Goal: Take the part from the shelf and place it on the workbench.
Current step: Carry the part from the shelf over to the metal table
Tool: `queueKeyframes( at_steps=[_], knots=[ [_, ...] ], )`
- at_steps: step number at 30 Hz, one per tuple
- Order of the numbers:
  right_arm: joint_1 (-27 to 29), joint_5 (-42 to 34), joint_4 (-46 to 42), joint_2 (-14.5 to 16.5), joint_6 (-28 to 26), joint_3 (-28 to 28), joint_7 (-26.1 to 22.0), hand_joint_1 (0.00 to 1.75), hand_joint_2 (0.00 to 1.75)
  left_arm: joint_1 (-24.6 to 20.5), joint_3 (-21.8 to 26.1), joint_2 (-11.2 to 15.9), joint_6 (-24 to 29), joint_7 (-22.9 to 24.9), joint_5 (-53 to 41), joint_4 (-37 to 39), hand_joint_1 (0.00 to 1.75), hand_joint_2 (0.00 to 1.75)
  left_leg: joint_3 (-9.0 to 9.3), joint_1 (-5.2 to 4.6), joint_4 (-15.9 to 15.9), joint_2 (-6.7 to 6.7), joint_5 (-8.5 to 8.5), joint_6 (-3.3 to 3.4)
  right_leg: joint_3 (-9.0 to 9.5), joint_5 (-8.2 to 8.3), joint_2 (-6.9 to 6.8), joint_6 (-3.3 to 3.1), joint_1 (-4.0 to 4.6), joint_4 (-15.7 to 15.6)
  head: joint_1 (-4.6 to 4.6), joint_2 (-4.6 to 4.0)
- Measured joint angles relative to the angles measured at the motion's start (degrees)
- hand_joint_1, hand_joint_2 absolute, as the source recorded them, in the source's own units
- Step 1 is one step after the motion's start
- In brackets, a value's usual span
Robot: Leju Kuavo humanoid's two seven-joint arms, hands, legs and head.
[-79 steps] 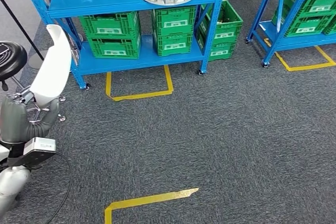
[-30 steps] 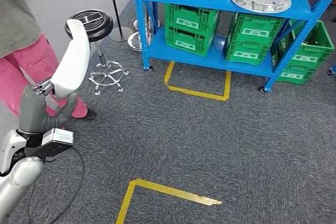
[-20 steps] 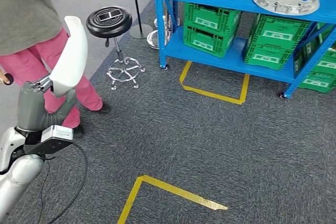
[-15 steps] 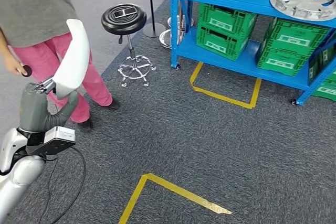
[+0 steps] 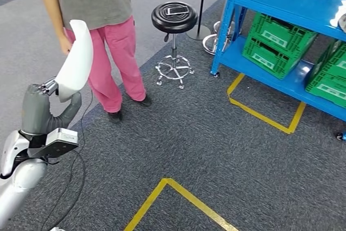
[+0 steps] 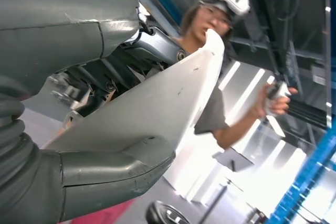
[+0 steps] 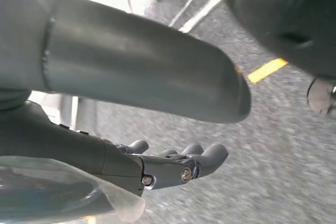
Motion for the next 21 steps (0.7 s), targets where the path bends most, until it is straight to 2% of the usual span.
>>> queueKeyframes(
  at_steps=[1, 3, 5, 6, 8, 9, 10, 11, 12, 13, 14, 15, 16, 17, 18, 19, 20, 21],
  knots=[
    [0.06, -0.45, 0.01, 0.04, -0.70, -0.19, -1.54, 0.00, 0.00, 0.10, 0.09, 0.10, 0.16, 0.06, -0.05, -0.01, 1.75, 1.75, -0.19, -0.01, 0.30, -0.80, -0.05, -0.24, 1.54, 1.35, 1.44, -0.02, -0.27, -3.50, -0.02, 0.00],
    [0.07, -1.48, 0.03, 0.14, -2.16, -0.90, -5.74, 0.00, 0.00, 0.58, 0.48, 0.53, 0.56, 0.24, -0.33, -0.11, 1.75, 1.75, -0.83, 0.03, 0.67, -2.12, 0.15, -0.96, 3.24, 2.00, 3.35, -0.27, -0.54, -7.04, -0.06, 0.01],
    [-0.03, -2.59, 0.03, 0.25, -3.20, -1.83, -10.90, 0.00, 0.00, 1.68, 1.18, 1.36, 0.91, 0.47, -0.77, -0.47, 1.75, 1.75, -1.35, 0.19, 0.67, -3.24, 0.56, -1.69, 3.56, 1.99, 2.36, -0.86, -0.45, -7.42, -0.08, 0.01],
    [-0.08, -3.09, 0.02, 0.30, -3.42, -2.35, -13.56, 0.00, 0.00, 2.39, 1.63, 1.84, 1.08, 0.58, -1.00, -0.75, 1.75, 1.75, -1.56, 0.18, 0.92, -2.78, 0.42, -2.00, 3.64, 2.13, 1.70, -1.15, -0.45, -7.55, -0.09, 0.01],
    [-0.10, -3.85, 0.01, 0.42, -3.68, -3.37, -18.72, 0.00, 0.00, 3.58, 2.72, 2.66, 1.38, 0.77, -1.60, -1.43, 1.75, 1.75, -3.01, 0.08, 4.19, -0.02, -1.56, -2.57, 3.89, 2.22, 0.09, -1.85, -0.48, -7.80, -0.40, 0.02],
    [-0.05, -4.06, 0.01, 0.43, -3.81, -3.85, -20.94, 0.00, 0.00, 4.06, 3.24, 2.86, 1.48, 0.86, -1.92, -1.75, 1.75, 1.75, -4.42, 0.05, 7.41, 1.70, -3.26, -2.81, 3.98, 2.12, -0.79, -2.10, -0.34, -7.83, -0.56, 0.02],
    [0.01, -4.19, 0.01, 0.44, -4.05, -4.23, -22.76, 0.00, 0.00, 4.57, 3.72, 2.99, 1.52, 0.93, -2.26, -2.01, 1.75, 1.75, -6.12, 0.14, 11.22, 2.68, -5.05, -3.01, 4.03, 2.01, -1.72, -2.35, -0.22, -7.82, -0.67, 0.02],
    [0.05, -4.23, 0.01, 0.44, -4.29, -4.51, -24.24, 0.00, 0.00, 5.22, 4.14, 3.07, 1.53, 0.98, -2.59, -2.23, 1.75, 1.75, -7.57, 0.25, 14.46, 3.11, -6.29, -3.11, 4.07, 1.90, -2.64, -2.48, -0.11, -7.82, -0.66, 0.02],
    [0.05, -4.25, 0.00, 0.43, -4.55, -4.74, -25.48, 0.00, 0.00, 5.96, 4.57, 3.16, 1.52, 1.01, -2.95, -2.41, 1.75, 1.75, -8.27, 0.33, 16.17, 3.33, -6.59, -3.13, 4.11, 1.80, -3.52, -2.54, -0.03, -7.82, -0.68, 0.02],
    [0.02, -4.24, -0.01, 0.43, -4.86, -4.95, -26.64, 0.00, 0.00, 6.67, 5.02, 3.26, 1.52, 1.01, -3.26, -2.59, 1.75, 1.75, -7.94, 0.37, 15.80, 3.49, -5.86, -3.06, 4.19, 1.68, -4.37, -2.56, 0.05, -7.82, -0.68, 0.02],
    [-0.02, -4.19, -0.01, 0.43, -5.17, -5.20, -27.71, 0.00, 0.00, 7.27, 5.51, 3.37, 1.53, 1.01, -3.56, -2.82, 1.75, 1.75, -6.51, 0.34, 13.26, 3.86, -4.25, -2.87, 4.32, 1.54, -5.20, -2.54, 0.13, -7.82, -0.68, 0.02],
    [-0.06, -4.13, -0.01, 0.43, -5.48, -5.44, -28.71, 0.00, 0.00, 7.70, 6.01, 3.48, 1.53, 1.01, -3.83, -3.13, 1.75, 1.75, -4.44, 0.19, 9.42, 4.84, -2.45, -2.58, 4.51, 1.37, -6.01, -2.48, 0.23, -7.82, -0.68, 0.02],
    [-0.09, -4.07, -0.01, 0.43, -5.78, -5.63, -29.57, 0.00, 0.00, 7.96, 6.50, 3.56, 1.53, 1.01, -4.02, -3.45, 1.75, 1.75, -2.47, -0.21, 5.76, 6.49, -1.32, -2.21, 4.67, 1.17, -6.74, -2.35, 0.44, -7.81, -0.67, 0.02],
    [-0.09, -4.01, -0.01, 0.44, -5.98, -5.76, -30.32, 0.00, 0.00, 8.13, 6.95, 3.63, 1.53, 1.01, -4.20, -3.77, 1.75, 1.75, -1.05, -0.61, 3.00, 7.92, -0.76, -1.81, 4.78, 0.98, -7.43, -2.16, 0.63, -7.79, -0.67, 0.02],
    [-0.07, -3.99, -0.01, 0.44, -6.08, -5.85, -30.99, 0.00, 0.00, 8.37, 7.37, 3.68, 1.54, 1.03, -4.38, -4.10, 1.75, 1.75, -0.39, -0.99, 1.53, 8.88, -0.78, -1.46, 4.88, 0.81, -8.12, -1.94, 0.80, -7.81, -0.61, 0.02],
    [-0.08, -3.98, -0.01, 0.43, -6.12, -5.92, -31.57, 0.00, 0.00, 8.72, 7.74, 3.75, 1.54, 1.08, -4.54, -4.39, 1.75, 1.75, -0.31, -1.29, 1.14, 9.01, -1.04, -1.18, 4.98, 0.67, -8.84, -1.69, 0.93, -7.87, -0.54, 0.02],
    [-0.13, -3.94, -0.01, 0.43, -6.14, -5.97, -32.03, 0.00, 0.00, 9.14, 8.07, 3.88, 1.54, 1.14, -4.71, -4.70, 1.75, 1.75, -0.34, -1.27, 0.87, 8.24, -0.99, -0.90, 5.19, 0.52, -9.54, -1.42, 0.94, -7.98, -0.50, 0.02],
    [-0.23, -3.89, -0.01, 0.42, -6.17, -5.98, -32.36, 0.00, 0.00, 9.63, 8.41, 4.00, 1.52, 1.20, -4.89, -5.05, 1.75, 1.75, -0.24, -1.15, 0.58, 7.51, -0.86, -0.63, 5.27, 0.19, -9.49, -1.10, 0.89, -7.91, -0.42, 0.02]
  ],
)
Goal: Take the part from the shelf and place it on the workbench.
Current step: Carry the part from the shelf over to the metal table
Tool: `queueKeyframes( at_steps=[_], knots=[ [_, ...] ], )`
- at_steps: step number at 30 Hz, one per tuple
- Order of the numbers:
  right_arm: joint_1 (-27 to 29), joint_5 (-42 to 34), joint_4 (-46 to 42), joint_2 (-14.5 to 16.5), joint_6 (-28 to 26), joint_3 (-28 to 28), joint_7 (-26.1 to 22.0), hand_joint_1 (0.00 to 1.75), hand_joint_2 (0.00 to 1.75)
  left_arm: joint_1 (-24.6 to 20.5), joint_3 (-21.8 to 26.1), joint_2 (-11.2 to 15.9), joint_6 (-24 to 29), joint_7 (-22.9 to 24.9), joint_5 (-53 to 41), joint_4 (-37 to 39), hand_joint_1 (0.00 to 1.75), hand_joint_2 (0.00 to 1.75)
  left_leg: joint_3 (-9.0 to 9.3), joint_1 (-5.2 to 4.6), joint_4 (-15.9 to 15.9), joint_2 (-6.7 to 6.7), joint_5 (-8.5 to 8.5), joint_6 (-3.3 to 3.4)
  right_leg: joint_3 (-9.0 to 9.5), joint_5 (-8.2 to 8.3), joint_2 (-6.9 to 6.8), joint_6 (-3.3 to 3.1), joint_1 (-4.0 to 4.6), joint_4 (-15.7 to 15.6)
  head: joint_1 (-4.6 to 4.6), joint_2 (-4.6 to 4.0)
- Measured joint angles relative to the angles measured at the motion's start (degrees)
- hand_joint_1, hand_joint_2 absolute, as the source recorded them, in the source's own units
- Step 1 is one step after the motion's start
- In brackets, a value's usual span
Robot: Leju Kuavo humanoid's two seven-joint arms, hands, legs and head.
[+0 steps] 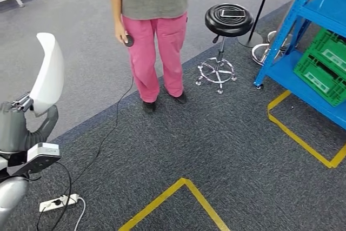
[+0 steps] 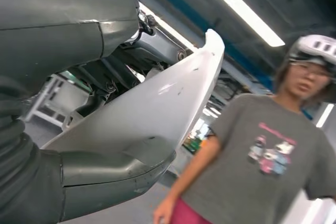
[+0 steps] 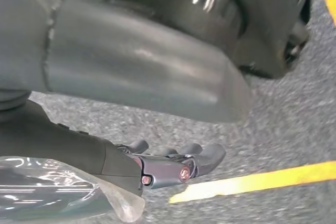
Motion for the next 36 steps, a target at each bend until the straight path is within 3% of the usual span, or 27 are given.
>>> queueKeyframes(
  at_steps=[2, 4, 6, 7, 9, 10, 11, 13, 15, 17, 19, 21, 22, 24, 26, 28, 30, 31, 33, 34, 36],
  knots=[
    [-0.22, 0.18, 0.00, -0.01, -0.14, -0.01, -0.18, 0.00, 0.00, 0.40, 0.55, 0.16, -0.03, 0.05, -0.23, -0.54, 1.75, 1.75, 0.31, 0.39, -0.61, -1.37, 0.31, 0.67, -1.01, -1.69, 2.78, 0.54, -0.17, 2.41, 0.12, -0.01],
    [-0.16, 0.36, 0.00, -0.01, -0.21, -0.01, 0.28, 0.00, 0.00, 0.58, 0.75, 0.06, -0.04, 0.04, -0.38, -0.73, 1.75, 1.75, 0.39, 0.60, -0.78, -2.81, 0.45, 1.11, -4.60, -4.72, 6.40, 0.81, -0.37, 9.36, 0.33, -0.01],
    [0.02, 0.55, 0.00, -0.01, -0.02, -0.01, 1.51, 0.00, 0.00, 1.03, 0.73, -0.09, -0.07, -0.01, -0.43, -0.73, 1.75, 1.75, 0.38, 0.63, -0.73, -4.49, 0.46, 1.21, -8.37, -6.08, 7.43, 0.99, -0.48, 15.52, 0.41, 0.00],
    [0.06, 0.69, 0.00, -0.01, 0.16, -0.01, 2.50, 0.00, 0.00, 1.17, 0.73, -0.12, -0.10, -0.03, -0.44, -0.73, 1.75, 1.75, 0.41, 0.67, -0.69, -5.33, 0.45, 1.19, -9.06, -5.20, 7.55, 1.07, -0.53, 15.87, 0.41, 0.00],
    [0.00, 1.01, 0.00, -0.01, 0.79, -0.01, 5.19, 0.00, 0.00, 1.10, 0.72, -0.19, -0.17, -0.03, -0.45, -0.73, 1.75, 1.75, 0.47, 0.85, -0.48, -6.99, 0.35, 1.02, -7.35, -0.82, 8.35, 1.20, -0.80, 10.35, 0.42, 0.00],
    [-0.06, 1.18, 0.01, -0.01, 1.26, -0.01, 6.91, 0.00, 0.00, 0.94, 0.69, -0.22, -0.21, -0.03, -0.45, -0.73, 1.75, 1.75, 0.42, 0.89, -0.27, -7.77, 0.24, 0.79, -5.87, 1.03, 9.74, 1.26, -1.04, 6.61, 0.43, 0.00],
    [-0.12, 1.36, 0.01, -0.01, 1.72, -0.01, 8.68, 0.00, 0.00, 0.67, 0.62, -0.26, -0.28, -0.01, -0.43, -0.73, 1.75, 1.75, 0.24, 0.95, 0.01, -8.56, 0.16, 0.50, -4.40, 2.18, 11.05, 1.21, -1.26, 3.46, 0.38, 0.00],
    [-0.16, 1.68, 0.01, -0.02, 2.43, -0.01, 11.58, 0.00, 0.00, 0.14, 0.45, -0.34, -0.40, 0.05, -0.37, -0.73, 1.75, 1.75, -0.27, 1.16, 0.25, -9.95, 0.30, -0.31, -3.05, 2.38, 12.48, 0.84, -1.34, 0.95, 0.35, 0.00],
    [-0.22, 1.88, 0.00, -0.03, 2.72, -0.01, 12.95, 0.00, 0.00, -0.10, 0.32, -0.35, -0.43, 0.09, -0.32, -0.73, 1.75, 1.75, -0.64, 1.47, 0.25, -10.72, 0.53, -1.05, -2.71, 2.59, 11.28, 0.12, -1.19, 0.54, 0.36, 0.00],
    [-0.33, 1.93, 0.00, -0.03, 2.82, -0.01, 13.37, 0.00, 0.00, -0.39, 0.25, -0.33, -0.42, 0.13, -0.30, -0.73, 1.75, 1.75, -1.61, 1.42, 2.30, -8.56, -0.78, -1.59, -2.39, 2.82, 9.85, -0.61, -1.23, 0.12, 0.15, -0.01],
    [-0.30, 1.95, 0.00, -0.03, 2.86, -0.01, 13.52, 0.00, 0.00, -0.78, 0.12, -0.41, -0.42, 0.15, -0.27, -0.73, 1.75, 1.75, -4.37, 1.43, 8.46, -5.38, -4.06, -2.05, -2.19, 2.74, 8.25, -1.14, -1.10, -0.05, -0.08, -0.01],
    [-0.19, 1.95, 0.00, -0.04, 2.88, -0.01, 13.62, 0.00, 0.00, -0.78, -0.09, -0.49, -0.43, 0.19, -0.25, -0.72, 1.75, 1.75, -7.27, 1.70, 14.86, -4.28, -6.53, -2.40, -2.14, 2.56, 6.56, -1.38, -0.92, -0.04, -0.11, -0.01],
    [-0.19, 1.95, -0.01, -0.05, 2.89, -0.01, 13.63, 0.00, 0.00, -0.72, -0.19, -0.49, -0.43, 0.21, -0.25, -0.72, 1.75, 1.75, -7.65, 1.80, 15.81, -4.11, -6.42, -2.47, -2.12, 2.47, 5.72, -1.40, -0.87, -0.04, -0.12, -0.01],
    [-0.28, 1.95, -0.02, -0.05, 2.89, -0.01, 13.63, 0.00, 0.00, -0.71, -0.32, -0.49, -0.43, 0.24, -0.25, -0.71, 1.75, 1.75, -5.18, 1.84, 11.31, -3.49, -3.46, -2.38, -1.91, 2.22, 4.19, -1.27, -0.82, -0.03, -0.12, 0.00],
    [-0.36, 1.95, -0.02, -0.05, 2.89, -0.01, 13.63, 0.00, 0.00, -0.85, -0.34, -0.51, -0.44, 0.27, -0.25, -0.71, 1.75, 1.75, -1.26, 1.39, 3.92, -1.05, -0.82, -2.01, -1.58, 1.85, 2.89, -0.87, -0.61, 0.03, -0.15, -0.01],
    [-0.36, 1.95, -0.02, -0.04, 2.89, -0.01, 13.63, 0.00, 0.00, -1.07, -0.38, -0.57, -0.44, 0.31, -0.25, -0.72, 1.75, 1.75, 0.36, 0.81, 0.56, 0.50, -0.51, -1.49, -1.38, 1.51, 1.67, -0.33, -0.32, 0.06, -0.11, -0.02],
    [-0.47, 1.97, -0.02, -0.04, 2.89, -0.01, 13.64, 0.00, 0.00, -1.09, -0.35, -0.50, -0.43, 0.33, -0.21, -0.74, 1.75, 1.75, 0.37, 0.66, 0.11, -0.63, -0.51, -0.84, -1.22, 1.18, 0.50, 0.22, -0.31, -0.03, -0.06, -0.01],
    [-0.58, 2.03, -0.02, -0.05, 2.87, -0.01, 13.68, 0.00, 0.00, -1.09, -0.32, -0.44, -0.41, 0.33, -0.19, -0.74, 1.75, 1.75, 0.47, 0.76, -0.16, -1.32, -0.39, -0.52, -1.30, 0.79, 1.08, 0.53, -0.43, 0.28, -0.01, -0.01],
    [-0.77, 2.29, -0.02, -0.05, 2.79, -0.01, 14.25, 0.00, 0.00, -1.35, -0.32, -0.42, -0.37, 0.34, -0.15, -0.76, 1.75, 1.75, 0.74, 1.09, -0.63, -2.49, -0.13, 0.20, -3.03, -1.24, 4.19, 0.98, -0.65, 3.80, 0.21, -0.01],
    [-0.74, 2.49, -0.02, -0.05, 2.72, -0.01, 14.86, 0.00, 0.00, -1.50, -0.39, -0.51, -0.35, 0.35, -0.13, -0.75, 1.75, 1.75, 0.76, 1.13, -0.67, -3.09, -0.12, 0.40, -4.81, -2.81, 6.02, 1.08, -0.72, 7.35, 0.35, -0.01],
    [-0.53, 3.13, -0.02, -0.05, 2.47, 0.02, 16.44, 0.00, 0.00, -1.60, -0.68, -0.73, -0.34, 0.36, -0.05, -0.73, 1.75, 1.75, 0.76, 1.15, -0.63, -4.54, -0.14, 0.62, -8.99, -5.22, 7.38, 1.21, -0.75, 14.76, 0.44, -0.01]
  ],
)
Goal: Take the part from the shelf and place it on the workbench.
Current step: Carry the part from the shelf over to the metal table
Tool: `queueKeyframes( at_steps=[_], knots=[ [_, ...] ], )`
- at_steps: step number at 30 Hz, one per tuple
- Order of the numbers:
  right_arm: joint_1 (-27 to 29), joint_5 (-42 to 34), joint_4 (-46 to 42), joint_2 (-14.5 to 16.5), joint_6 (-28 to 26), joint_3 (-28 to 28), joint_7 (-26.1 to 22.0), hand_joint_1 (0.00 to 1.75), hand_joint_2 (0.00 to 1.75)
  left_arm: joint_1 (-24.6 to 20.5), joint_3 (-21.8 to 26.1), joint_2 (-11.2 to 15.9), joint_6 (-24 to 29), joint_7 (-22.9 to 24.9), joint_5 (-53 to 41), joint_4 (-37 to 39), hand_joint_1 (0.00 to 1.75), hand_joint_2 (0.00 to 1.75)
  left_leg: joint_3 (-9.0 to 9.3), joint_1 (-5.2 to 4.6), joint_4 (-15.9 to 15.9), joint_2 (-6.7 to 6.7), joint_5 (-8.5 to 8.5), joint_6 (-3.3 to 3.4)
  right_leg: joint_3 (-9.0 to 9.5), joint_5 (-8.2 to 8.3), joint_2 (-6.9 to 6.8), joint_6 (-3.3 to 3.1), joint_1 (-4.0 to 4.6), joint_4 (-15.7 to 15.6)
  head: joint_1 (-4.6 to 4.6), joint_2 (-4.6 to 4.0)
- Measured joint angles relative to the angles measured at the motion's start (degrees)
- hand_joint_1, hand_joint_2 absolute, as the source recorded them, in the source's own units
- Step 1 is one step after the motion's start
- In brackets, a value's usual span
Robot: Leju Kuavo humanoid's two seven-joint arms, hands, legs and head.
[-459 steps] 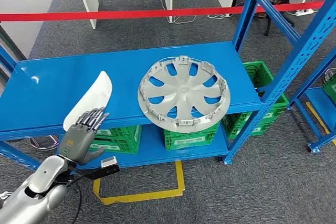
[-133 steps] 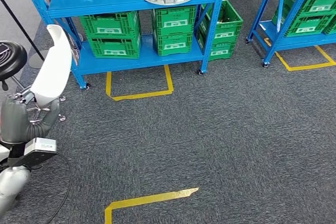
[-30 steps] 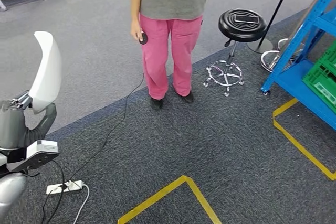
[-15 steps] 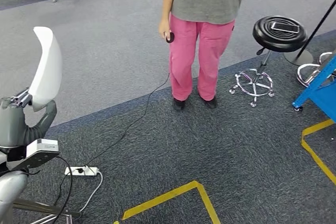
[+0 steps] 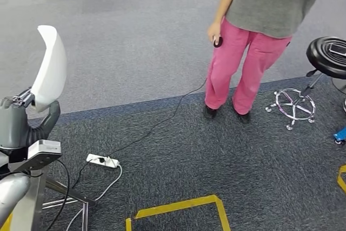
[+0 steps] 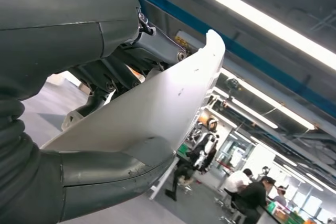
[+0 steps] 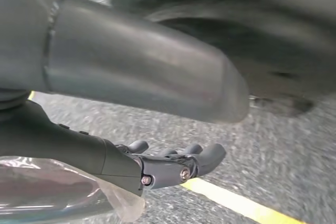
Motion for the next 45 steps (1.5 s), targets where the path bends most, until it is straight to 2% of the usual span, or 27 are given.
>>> queueKeyframes(
  at_steps=[1, 2, 3, 5, 7, 9, 10, 12, 14, 16, 17, 19, 22, 23, 25, 27, 29, 31, 32, 34, 35, 36, 38, 40, 42, 44, 45],
  knots=[
    [0.08, 0.44, 0.00, 0.00, -0.24, 0.04, 0.81, 0.00, 0.00, 0.01, -0.17, -0.10, 0.01, 0.00, 0.06, 0.01, 1.75, 1.75, 0.03, 0.00, 0.02, -0.81, -0.02, 0.01, -1.29, 0.21, 0.14, 0.06, -0.03, 1.59, -0.01, 0.00],
    [0.10, 0.99, 0.00, 0.00, -0.53, 0.13, 1.63, 0.00, 0.00, -0.01, -0.33, -0.19, 0.01, 0.00, 0.12, 0.02, 1.75, 1.75, 0.10, 0.04, 0.07, -1.64, -0.06, -0.03, -1.49, 1.58, 0.25, 0.11, -0.10, 0.90, -0.02, -0.01],
    [0.06, 1.55, 0.00, 0.00, -0.77, 0.24, 2.44, 0.00, 0.00, -0.06, -0.45, -0.29, 0.02, 0.00, 0.19, 0.02, 1.75, 1.75, 0.18, 0.12, 0.14, -2.45, -0.13, -0.13, -0.61, 3.76, 0.58, 0.14, -0.22, -1.86, -0.02, -0.01],
    [-0.02, 2.57, 0.00, 0.01, -0.98, 0.50, 4.05, 0.00, 0.00, -0.35, -0.65, -0.52, 0.03, -0.01, 0.32, 0.02, 1.75, 1.75, 0.15, 0.23, 0.53, -3.99, -0.43, -0.61, 2.53, 7.64, 3.02, 0.29, -0.75, -9.58, -0.01, -0.01],
    [-0.04, 3.22, 0.00, 0.01, -0.82, 0.65, 5.25, 0.00, 0.00, -0.81, -0.89, -0.75, 0.03, -0.07, 0.63, 0.03, 1.75, 1.75, -0.26, 0.34, 0.88, -5.37, -0.50, -1.25, 4.60, 8.52, 4.94, 0.20, -1.02, -13.53, -0.05, 0.00],
    [-0.07, 3.56, 0.00, -0.01, -0.67, 0.68, 6.17, 0.00, 0.00, -1.07, -1.14, -0.85, 0.01, -0.27, 1.15, 0.09, 1.75, 1.75, -0.64, 0.62, 0.79, -6.65, -0.25, -1.91, 5.12, 8.38, 4.20, -0.37, -0.83, -13.86, -0.09, 0.00],
    [-0.14, 3.64, -0.01, -0.02, -0.56, 0.68, 6.56, 0.00, 0.00, -1.11, -1.21, -0.85, 0.03, -0.48, 1.39, 0.14, 1.75, 1.75, -0.79, 0.66, 0.96, -6.25, -0.36, -2.20, 5.26, 8.46, 3.49, -0.74, -0.78, -14.03, -0.12, 0.00],
    [-0.25, 3.78, -0.02, -0.01, -0.26, 0.68, 7.05, 0.00, 0.00, -1.35, -1.32, -0.88, 0.19, -1.05, 1.84, 0.25, 1.75, 1.75, -2.03, 0.54, 3.72, -3.45, -2.03, -2.67, 5.59, 8.55, 2.00, -1.54, -0.78, -14.40, -0.40, 0.00],
    [-0.16, 4.02, -0.02, 0.01, 0.09, 0.68, 7.22, 0.00, 0.00, -1.49, -1.49, -1.02, 0.49, -1.75, 2.21, 0.34, 1.75, 1.75, -5.12, 0.49, 10.53, -0.44, -5.33, -2.99, 5.80, 8.35, 0.34, -2.08, -0.56, -14.49, -0.63, 0.00],
    [-0.04, 4.30, -0.02, 0.00, 0.26, 0.68, 6.89, 0.00, 0.00, -1.13, -1.60, -1.15, 0.91, -2.44, 2.42, 0.47, 1.75, 1.75, -7.74, 0.59, 16.00, 0.34, -7.09, -3.10, 5.91, 8.13, -1.38, -2.32, -0.36, -14.48, -0.63, 0.00],
    [-0.03, 4.41, -0.02, 0.00, 0.26, 0.68, 6.56, 0.00, 0.00, -0.93, -1.60, -1.17, 1.14, -2.70, 2.48, 0.53, 1.75, 1.75, -7.77, 0.61, 16.07, 0.47, -6.52, -3.03, 5.98, 8.01, -2.19, -2.36, -0.27, -14.48, -0.63, 0.00],
    [-0.04, 4.55, -0.02, 0.01, 0.26, 0.68, 5.95, 0.00, 0.00, -0.76, -1.58, -1.18, 1.58, -3.09, 2.50, 0.58, 1.75, 1.75, -4.79, 0.41, 10.34, 1.57, -2.97, -2.56, 6.35, 7.71, -3.73, -2.28, -0.09, -14.48, -0.63, 0.01],
    [0.00, 4.61, -0.02, 0.04, 0.13, 0.68, 5.76, 0.00, 0.00, -1.00, -1.57, -1.25, 1.98, -3.61, 2.48, 0.58, 1.75, 1.75, -0.45, -0.85, 1.72, 6.04, -0.40, -1.39, 6.93, 7.12, -5.86, -1.67, 0.35, -14.45, -0.61, -0.01],
    [0.00, 4.63, -0.02, 0.05, -0.03, 0.68, 5.81, 0.00, 0.00, -1.11, -1.58, -1.28, 2.02, -3.73, 2.44, 0.58, 1.75, 1.75, -0.30, -1.18, 1.13, 6.42, -0.68, -1.10, 7.06, 6.97, -6.63, -1.41, 0.45, -14.48, -0.60, -0.01],
    [-0.09, 4.62, -0.02, 0.06, -0.54, 0.67, 5.87, 0.00, 0.00, -1.20, -1.63, -1.30, 1.96, -3.80, 2.13, 0.58, 1.75, 1.75, -0.27, -1.11, 0.59, 4.92, -0.50, -0.52, 7.31, 6.55, -7.70, -0.82, 0.44, -14.50, -0.55, -0.01],
    [-0.16, 4.47, -0.02, 0.05, -1.14, 0.63, 5.87, 0.00, 0.00, -1.61, -1.84, -1.47, 1.81, -3.60, 1.41, 0.57, 1.75, 1.75, 0.00, -0.68, 0.03, 3.37, -0.15, 0.13, 6.36, 4.98, -5.12, -0.25, 0.28, -12.23, -0.37, -0.01],
    [0.04, 4.22, -0.02, 0.04, -1.53, 0.55, 5.95, 0.00, 0.00, -2.15, -2.29, -1.91, 1.69, -3.05, 0.37, 0.56, 1.75, 1.75, 0.09, -0.41, -0.15, 1.88, -0.01, 0.55, 2.99, 1.99, -1.22, 0.07, 0.14, -5.71, -0.07, -0.01],
    [0.39, 4.08, -0.02, 0.04, -1.62, 0.50, 6.14, 0.00, 0.00, -2.33, -2.99, -2.26, 1.79, -2.40, -0.74, 0.61, 1.75, 1.75, 0.09, -0.37, -0.11, 0.18, -0.04, 0.69, -0.75, 0.20, -0.01, 0.22, 0.09, 0.59, 0.04, -0.01],
    [0.51, 4.07, -0.02, 0.04, -1.65, 0.49, 6.26, 0.00, 0.00, -2.37, -3.37, -2.35, 1.95, -2.12, -1.23, 0.64, 1.75, 1.75, 0.12, -0.34, -0.07, -0.69, -0.06, 0.68, -1.55, 0.76, 0.13, 0.27, 0.09, 1.28, 0.05, -0.01],
    [0.56, 4.09, -0.02, 0.03, -1.86, 0.48, 6.39, 0.00, 0.00, -2.61, -4.05, -2.32, 2.34, -1.68, -2.26, 0.72, 1.75, 1.75, 0.25, -0.20, 0.09, -2.41, -0.20, 0.47, 0.07, 4.78, 0.93, 0.30, -0.09, -3.74, 0.04, -0.02],
    [0.53, 4.10, -0.02, 0.03, -2.01, 0.47, 6.42, 0.00, 0.00, -2.84, -4.31, -2.27, 2.56, -1.50, -2.86, 0.77, 1.75, 1.75, 0.27, -0.17, 0.24, -3.17, -0.34, 0.23, 1.71, 6.68, 2.40, 0.34, -0.32, -7.61, 0.04, -0.02],
    [0.53, 4.11, -0.02, 0.03, -2.17, 0.46, 6.44, 0.00, 0.00, -3.18, -4.54, -2.15, 2.76, -1.33, -3.46, 0.85, 1.75, 1.75, 0.16, -0.13, 0.51, -3.92, -0.49, -0.05, 3.35, 7.92, 3.82, 0.30, -0.59, -11.02, -0.02, -0.02],
    [0.60, 4.16, -0.02, 0.03, -2.43, 0.44, 6.44, 0.00, 0.00, -3.87, -4.96, -1.89, 3.11, -1.08, -4.44, 1.03, 1.75, 1.75, -0.24, -0.05, 0.79, -5.26, -0.50, -0.68, 5.03, 8.23, 5.47, 0.02, -0.78, -13.96, -0.07, -0.02],
    [0.61, 4.21, -0.03, 0.01, -2.62, 0.41, 6.44, 0.00, 0.00, -4.28, -5.40, -1.45, 3.30, -0.85, -5.03, 1.21, 1.75, 1.75, -0.52, 0.17, 0.80, -6.14, -0.39, -1.23, 5.45, 8.25, 4.24, -0.62, -0.65, -14.29, -0.04, -0.02],
    [0.53, 4.25, -0.03, 0.00, -2.72, 0.38, 6.41, 0.00, 0.00, -4.60, -5.77, -0.97, 3.37, -0.73, -5.27, 1.40, 1.75, 1.75, -1.31, 0.09, 2.52, -3.95, -1.56, -1.79, 5.83, 8.23, 2.78, -1.39, -0.68, -14.55, -0.24, -0.01],
    [0.58, 4.26, -0.03, 0.00, -2.72, 0.36, 6.38, 0.00, 0.00, -4.96, -6.05, -0.77, 3.39, -0.72, -5.30, 1.58, 1.75, 1.75, -4.11, -0.01, 8.63, -0.62, -4.76, -2.30, 6.16, 8.01, 1.13, -1.99, -0.64, -14.67, -0.48, -0.01],
    [0.67, 4.26, -0.02, 0.00, -2.71, 0.34, 6.38, 0.00, 0.00, -5.06, -6.17, -0.77, 3.39, -0.72, -5.31, 1.70, 1.75, 1.75, -6.02, 0.08, 12.61, 0.09, -6.42, -2.47, 6.27, 7.85, 0.26, -2.14, -0.60, -14.67, -0.52, -0.01]
  ],
)
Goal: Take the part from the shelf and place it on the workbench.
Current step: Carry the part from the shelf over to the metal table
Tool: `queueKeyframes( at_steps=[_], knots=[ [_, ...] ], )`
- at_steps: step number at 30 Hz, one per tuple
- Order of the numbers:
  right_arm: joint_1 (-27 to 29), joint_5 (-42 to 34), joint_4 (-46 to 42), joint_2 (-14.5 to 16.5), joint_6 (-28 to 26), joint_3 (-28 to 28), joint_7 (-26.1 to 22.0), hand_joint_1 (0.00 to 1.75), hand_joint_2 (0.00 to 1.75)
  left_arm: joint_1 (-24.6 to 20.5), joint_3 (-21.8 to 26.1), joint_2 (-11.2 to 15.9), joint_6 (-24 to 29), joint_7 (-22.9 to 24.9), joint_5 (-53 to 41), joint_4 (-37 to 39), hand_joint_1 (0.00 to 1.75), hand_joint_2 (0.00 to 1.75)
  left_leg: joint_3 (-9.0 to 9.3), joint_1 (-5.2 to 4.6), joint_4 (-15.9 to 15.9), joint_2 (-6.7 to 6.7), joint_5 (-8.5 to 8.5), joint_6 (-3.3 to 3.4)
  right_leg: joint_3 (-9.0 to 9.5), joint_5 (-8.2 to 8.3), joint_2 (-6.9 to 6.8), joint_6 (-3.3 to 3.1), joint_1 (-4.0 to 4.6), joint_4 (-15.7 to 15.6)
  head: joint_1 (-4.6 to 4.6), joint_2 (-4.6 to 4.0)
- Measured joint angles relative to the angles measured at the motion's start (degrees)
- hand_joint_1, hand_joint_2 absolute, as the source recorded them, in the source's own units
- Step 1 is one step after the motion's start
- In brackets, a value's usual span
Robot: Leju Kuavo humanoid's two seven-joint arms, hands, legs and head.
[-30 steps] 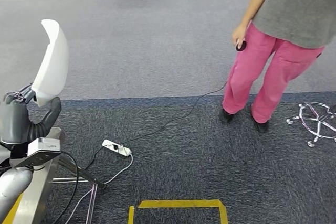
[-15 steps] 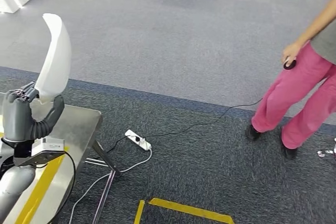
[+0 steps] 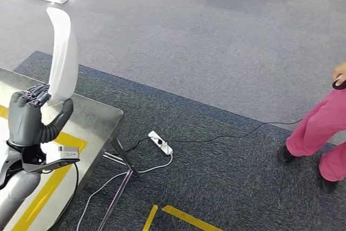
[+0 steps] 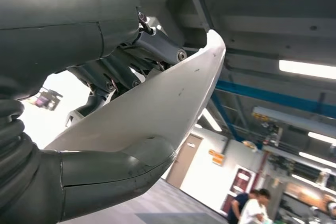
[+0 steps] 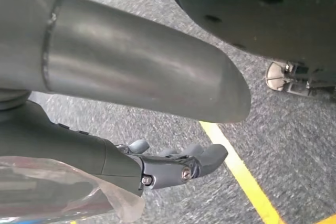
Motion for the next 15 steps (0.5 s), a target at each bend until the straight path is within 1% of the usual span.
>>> queueKeyframes(
  at_steps=[1, 2, 3, 4, 5, 6, 7, 8, 9, 10, 11, 12, 13, 14, 15],
  knots=[
    [0.07, 0.00, 0.00, 0.00, 0.01, -0.01, 0.01, 0.00, 0.00, -0.01, -0.11, 0.00, 0.00, 0.01, -0.02, 0.13, 1.75, 1.75, -1.58, 0.11, 3.20, 0.28, -0.99, -0.12, 0.12, -0.16, -0.88, -0.07, 0.02, 0.00, 0.01, -0.01],
    [0.11, 0.00, 0.00, 0.00, 0.01, -0.01, 0.01, 0.00, 0.00, 0.00, -0.18, 0.01, 0.00, 0.03, -0.10, 0.26, 1.75, 1.75, -2.31, 0.22, 4.58, 0.37, -0.86, -0.18, 0.28, -0.36, -1.74, -0.08, 0.03, 0.01, 0.01, -0.01],
    [0.10, 0.00, 0.00, 0.00, 0.00, -0.02, 0.02, 0.00, 0.00, -0.03, -0.22, 0.03, 0.00, 0.08, -0.35, 0.40, 1.75, 1.75, -1.88, 0.29, 3.59, 0.48, 0.43, -0.17, 0.52, -0.57, -2.55, -0.02, 0.03, 0.01, 0.00, -0.01],
    [0.06, 0.01, 0.00, 0.00, -0.02, -0.03, 0.02, 0.00, 0.00, -0.13, -0.26, 0.06, 0.00, 0.13, -0.73, 0.53, 1.75, 1.75, -0.38, 0.31, 0.47, 0.92, 2.54, -0.06, 0.86, -0.82, -3.33, 0.08, 0.03, 0.01, 0.01, -0.01],
    [0.02, 0.01, 0.00, 0.00, -0.05, -0.04, 0.03, 0.00, 0.00, -0.29, -0.30, 0.10, 0.00, 0.20, -1.19, 0.63, 1.75, 1.75, 1.60, 0.17, -3.59, 2.18, 4.58, 0.16, 1.23, -1.10, -4.04, 0.23, 0.06, 0.00, 0.01, -0.01],
    [-0.02, 0.02, 0.00, 0.00, -0.12, -0.07, 0.04, 0.00, 0.00, -0.54, -0.37, 0.13, 0.00, 0.27, -1.64, 0.73, 1.75, 1.75, 3.39, -0.24, -7.29, 3.84, 5.92, 0.43, 1.52, -1.38, -4.69, 0.48, 0.22, 0.04, -0.03, -0.01],
    [-0.04, 0.02, 0.00, 0.00, -0.21, -0.09, 0.06, 0.00, 0.00, -0.83, -0.50, 0.13, 0.00, 0.34, -1.97, 0.82, 1.75, 1.75, 4.56, -0.60, -9.83, 5.26, 6.49, 0.77, 1.70, -1.62, -5.33, 0.73, 0.39, 0.05, -0.02, -0.01],
    [-0.05, 0.03, -0.01, 0.00, -0.35, -0.11, 0.07, 0.00, 0.00, -1.07, -0.66, 0.13, 0.00, 0.41, -2.20, 0.89, 1.75, 1.75, 5.00, -0.94, -11.01, 6.13, 6.37, 1.08, 1.81, -1.82, -6.00, 1.01, 0.58, 0.03, -0.01, -0.01],
    [-0.06, 0.03, -0.01, 0.00, -0.51, -0.15, 0.05, 0.00, 0.00, -1.25, -0.83, 0.14, -0.01, 0.48, -2.36, 0.98, 1.75, 1.75, 4.99, -1.18, -11.30, 5.96, 6.12, 1.35, 1.94, -1.99, -6.77, 1.30, 0.74, -0.03, 0.01, -0.01],
    [-0.11, 0.04, -0.02, 0.00, -0.71, -0.18, 0.00, 0.00, 0.00, -1.34, -0.98, 0.17, -0.01, 0.57, -2.45, 1.05, 1.75, 1.75, 5.00, -1.06, -11.48, 5.15, 6.09, 1.66, 2.08, -2.23, -7.50, 1.60, 0.78, -0.13, 0.04, -0.01],
    [-0.19, 0.05, -0.02, 0.00, -0.90, -0.20, -0.07, 0.00, 0.00, -1.38, -1.09, 0.21, -0.02, 0.68, -2.53, 1.12, 1.75, 1.75, 5.11, -0.92, -11.69, 4.38, 6.14, 1.91, 2.18, -2.61, -7.31, 1.94, 0.74, 0.04, 0.09, -0.01],
    [-0.30, 0.06, -0.02, 0.00, -1.05, -0.23, -0.16, 0.00, 0.00, -1.55, -1.20, 0.24, -0.02, 0.80, -2.60, 1.20, 1.75, 1.75, 5.26, -0.71, -11.87, 3.66, 6.20, 2.21, 1.81, -3.39, -6.10, 2.23, 0.65, 1.06, 0.20, -0.01],
    [-0.38, 0.06, -0.01, 0.00, -1.16, -0.25, -0.23, 0.00, 0.00, -1.75, -1.29, 0.20, -0.02, 0.91, -2.65, 1.26, 1.75, 1.75, 5.42, -0.48, -12.03, 2.96, 6.27, 2.52, 0.73, -4.66, -4.30, 2.47, 0.55, 3.33, 0.36, -0.01],
    [-0.38, 0.06, -0.01, 0.00, -1.20, -0.27, -0.27, 0.00, 0.00, -1.94, -1.41, 0.13, -0.02, 0.97, -2.69, 1.33, 1.75, 1.75, 5.44, -0.35, -12.07, 2.28, 6.27, 2.76, -1.07, -6.24, -2.24, 2.60, 0.45, 6.87, 0.53, -0.01],
    [-0.31, 0.05, 0.00, 0.00, -1.24, -0.28, -0.24, 0.00, 0.00, -2.09, -1.55, 0.07, -0.02, 1.03, -2.71, 1.43, 1.75, 1.75, 5.44, -0.28, -12.06, 1.48, 6.25, 2.95, -3.38, -7.87, -0.90, 2.67, 0.41, 11.07, 0.67, -0.01]
  ],
)
